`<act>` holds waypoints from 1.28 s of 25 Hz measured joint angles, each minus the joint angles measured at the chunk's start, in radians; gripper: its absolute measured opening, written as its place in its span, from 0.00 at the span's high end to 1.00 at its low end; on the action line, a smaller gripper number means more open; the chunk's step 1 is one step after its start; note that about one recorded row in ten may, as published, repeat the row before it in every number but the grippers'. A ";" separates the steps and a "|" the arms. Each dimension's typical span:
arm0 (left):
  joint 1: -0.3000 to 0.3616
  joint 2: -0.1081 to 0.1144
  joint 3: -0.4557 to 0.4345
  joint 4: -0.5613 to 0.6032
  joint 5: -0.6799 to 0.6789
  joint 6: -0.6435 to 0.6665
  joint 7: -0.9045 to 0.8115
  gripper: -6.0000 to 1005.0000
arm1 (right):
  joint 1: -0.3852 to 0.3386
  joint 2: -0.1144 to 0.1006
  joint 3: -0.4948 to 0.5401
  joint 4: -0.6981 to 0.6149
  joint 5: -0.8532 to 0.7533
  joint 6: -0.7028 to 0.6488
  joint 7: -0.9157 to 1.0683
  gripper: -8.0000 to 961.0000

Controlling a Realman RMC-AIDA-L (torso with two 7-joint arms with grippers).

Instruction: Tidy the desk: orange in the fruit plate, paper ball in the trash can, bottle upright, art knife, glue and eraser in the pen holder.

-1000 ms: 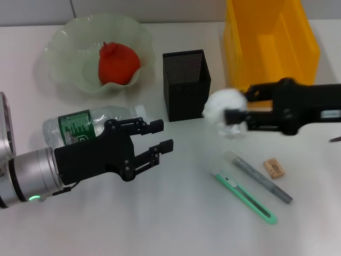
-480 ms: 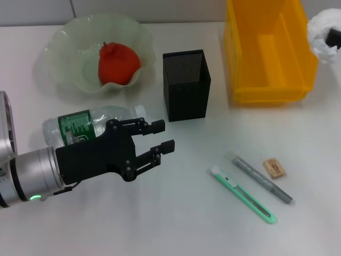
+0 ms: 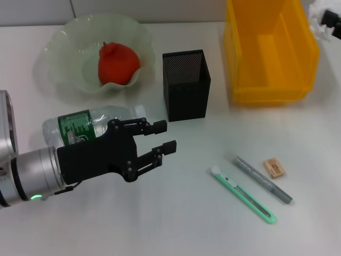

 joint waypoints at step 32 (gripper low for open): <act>0.005 0.000 0.000 -0.002 0.002 -0.002 0.000 0.57 | 0.018 0.008 -0.214 0.032 -0.032 0.115 -0.030 0.26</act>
